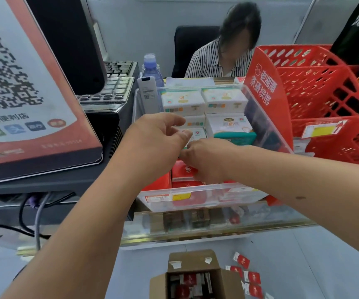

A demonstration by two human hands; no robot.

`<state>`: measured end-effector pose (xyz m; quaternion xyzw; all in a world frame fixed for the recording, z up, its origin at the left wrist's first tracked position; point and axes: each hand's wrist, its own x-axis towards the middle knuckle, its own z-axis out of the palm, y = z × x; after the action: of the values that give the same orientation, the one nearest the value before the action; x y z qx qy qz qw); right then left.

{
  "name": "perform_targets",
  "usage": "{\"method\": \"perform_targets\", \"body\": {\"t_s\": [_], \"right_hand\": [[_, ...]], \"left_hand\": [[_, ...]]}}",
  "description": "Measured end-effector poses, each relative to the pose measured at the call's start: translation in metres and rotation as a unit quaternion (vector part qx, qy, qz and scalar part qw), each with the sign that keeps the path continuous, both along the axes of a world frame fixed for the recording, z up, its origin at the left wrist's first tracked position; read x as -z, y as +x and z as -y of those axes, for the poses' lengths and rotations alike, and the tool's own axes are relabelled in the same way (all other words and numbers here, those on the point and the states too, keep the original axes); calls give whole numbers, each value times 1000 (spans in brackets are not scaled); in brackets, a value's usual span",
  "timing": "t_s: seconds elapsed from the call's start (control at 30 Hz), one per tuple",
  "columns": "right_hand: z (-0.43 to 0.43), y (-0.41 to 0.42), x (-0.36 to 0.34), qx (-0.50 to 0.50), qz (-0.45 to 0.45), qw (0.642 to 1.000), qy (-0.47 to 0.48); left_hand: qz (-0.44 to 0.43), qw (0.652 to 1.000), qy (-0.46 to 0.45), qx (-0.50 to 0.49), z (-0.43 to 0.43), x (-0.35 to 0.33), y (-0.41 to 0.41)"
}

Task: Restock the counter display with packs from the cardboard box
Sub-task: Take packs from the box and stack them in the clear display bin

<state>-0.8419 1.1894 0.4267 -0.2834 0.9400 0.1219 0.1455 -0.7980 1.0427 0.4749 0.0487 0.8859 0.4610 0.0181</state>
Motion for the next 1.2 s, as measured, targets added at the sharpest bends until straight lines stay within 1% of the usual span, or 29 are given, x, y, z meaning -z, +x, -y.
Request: {"method": "perform_targets", "body": {"t_s": [0.1,0.2,0.3,0.43,0.6,0.77,0.9,1.03,1.1,1.2], "right_hand": [[3,-1,-2,14,28,999,22],[-1,7,-9,10,5,1000,11],[-15,22,-22,30,-35,998,-53],[-37,46,-41,65,-67,983,-157],[-53,94,-58,65,-120,966,-221],[-49,147,-49,94,-149,957,-229],[-43,179,-24,124,-143,953,-238],[-39,203,26,156,-108,954,-231],[-41,213,62,174,-73,955,-229],[-46,225,133,206,11,957,-206]], "left_hand": [[-6,1000,0,-2,-3,-3,6],[-12,1000,1,1,-6,-5,15],[-10,1000,-2,9,-13,-8,28],[-13,1000,-1,6,-22,-12,50],[0,1000,8,5,-24,-11,85],[21,998,4,51,-20,5,118],[39,995,-20,90,-14,32,139],[73,992,-38,101,-11,75,155],[99,987,-62,107,-11,106,160],[138,981,-87,104,-12,164,169]]}}
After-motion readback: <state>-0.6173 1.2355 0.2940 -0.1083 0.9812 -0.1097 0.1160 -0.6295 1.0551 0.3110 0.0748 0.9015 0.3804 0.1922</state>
